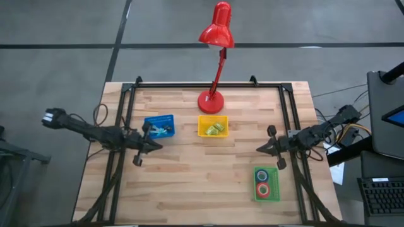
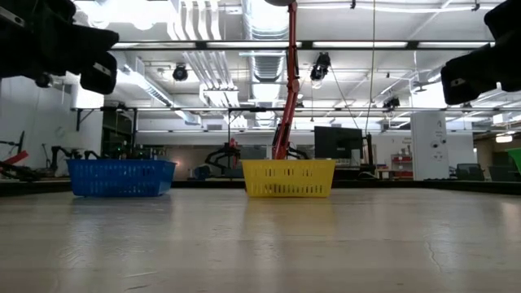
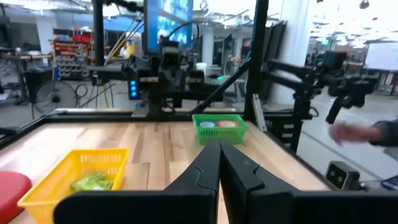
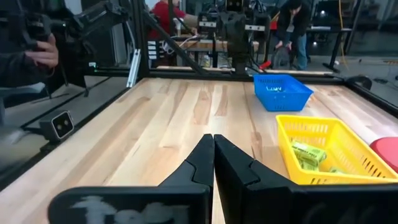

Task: Pick and place Stapler, Stapler remover, tape
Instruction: Return to Home Position

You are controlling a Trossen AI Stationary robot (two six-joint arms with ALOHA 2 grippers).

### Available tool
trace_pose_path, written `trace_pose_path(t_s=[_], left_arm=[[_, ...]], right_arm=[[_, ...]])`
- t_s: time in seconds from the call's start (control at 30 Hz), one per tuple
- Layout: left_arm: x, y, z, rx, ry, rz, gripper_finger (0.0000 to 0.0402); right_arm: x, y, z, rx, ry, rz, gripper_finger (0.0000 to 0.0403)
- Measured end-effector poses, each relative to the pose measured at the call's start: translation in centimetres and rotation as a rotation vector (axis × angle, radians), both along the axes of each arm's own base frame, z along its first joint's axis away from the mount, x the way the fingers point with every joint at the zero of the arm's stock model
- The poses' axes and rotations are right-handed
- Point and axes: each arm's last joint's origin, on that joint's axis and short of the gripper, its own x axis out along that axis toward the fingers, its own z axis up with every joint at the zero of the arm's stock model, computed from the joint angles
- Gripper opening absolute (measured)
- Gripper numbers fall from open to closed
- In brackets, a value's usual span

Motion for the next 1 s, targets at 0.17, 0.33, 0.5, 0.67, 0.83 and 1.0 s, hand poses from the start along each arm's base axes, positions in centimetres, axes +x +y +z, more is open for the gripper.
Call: trace_pose_path(t_s=[0.17, 0.33, 0.5, 0.67, 0.83, 1.0], left_arm=[[-0.22, 0.11, 0.07, 0.012, -0.009, 0.018, 0.001], [-0.25, 0.14, 0.05, -0.004, -0.004, 0.023, 0.001], [-0.23, 0.14, -0.1, -0.056, 0.019, 0.017, 0.001], [-0.23, 0.14, -0.09, -0.057, 0.019, 0.017, 0.001], [-0.23, 0.14, -0.06, -0.058, 0.016, 0.017, 0.001], [-0.23, 0.14, -0.06, -0.059, 0.016, 0.017, 0.001]], right_arm=[[0.07, 0.04, -0.12, -0.007, 0.013, 0.0, 0.0009], [0.09, 0.05, -0.14, -0.008, 0.015, 0.0, 0.0009], [0.08, 0.05, -0.14, -0.008, 0.014, 0.0, 0.0009], [0.08, 0.05, -0.14, -0.008, 0.015, 0.0, 0.0009], [0.08, 0.05, -0.14, -0.007, 0.014, 0.0, 0.0009], [0.08, 0.05, -0.14, -0.008, 0.014, 0.0, 0.0009]])
